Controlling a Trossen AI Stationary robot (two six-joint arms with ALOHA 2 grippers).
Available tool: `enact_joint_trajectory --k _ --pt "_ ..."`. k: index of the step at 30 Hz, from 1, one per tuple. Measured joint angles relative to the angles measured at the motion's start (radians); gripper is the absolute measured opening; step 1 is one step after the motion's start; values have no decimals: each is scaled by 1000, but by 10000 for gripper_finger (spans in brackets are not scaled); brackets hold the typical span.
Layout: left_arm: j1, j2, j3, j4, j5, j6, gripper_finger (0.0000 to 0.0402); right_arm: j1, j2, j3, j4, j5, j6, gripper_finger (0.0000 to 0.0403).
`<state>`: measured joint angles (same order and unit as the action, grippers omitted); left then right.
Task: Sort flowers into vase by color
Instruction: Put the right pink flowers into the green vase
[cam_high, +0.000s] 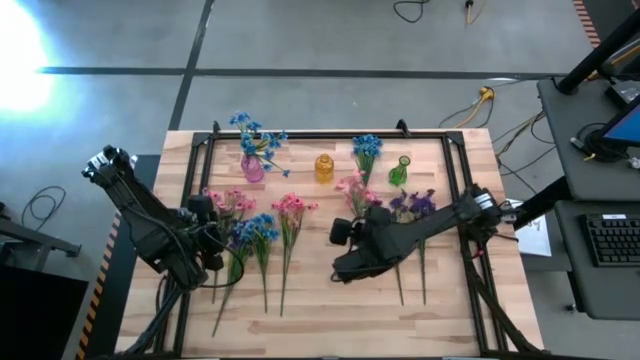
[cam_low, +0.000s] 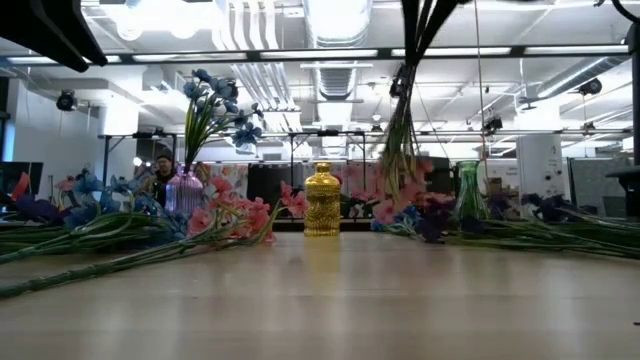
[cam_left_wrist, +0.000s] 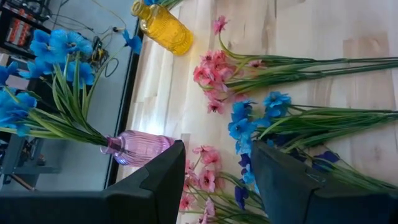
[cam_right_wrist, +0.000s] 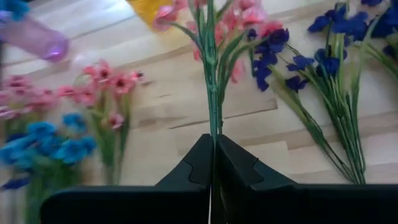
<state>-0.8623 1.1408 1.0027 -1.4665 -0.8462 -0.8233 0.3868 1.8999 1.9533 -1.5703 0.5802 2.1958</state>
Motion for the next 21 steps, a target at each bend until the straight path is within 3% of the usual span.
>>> enact_joint_trajectory --k 14,21 --pt "0 0 0 28 24 32 168 122 -341 -38 -2 41 -167 12" --pt "0 0 1 188 148 246 168 189 -485 -38 -3 234 -405 12"
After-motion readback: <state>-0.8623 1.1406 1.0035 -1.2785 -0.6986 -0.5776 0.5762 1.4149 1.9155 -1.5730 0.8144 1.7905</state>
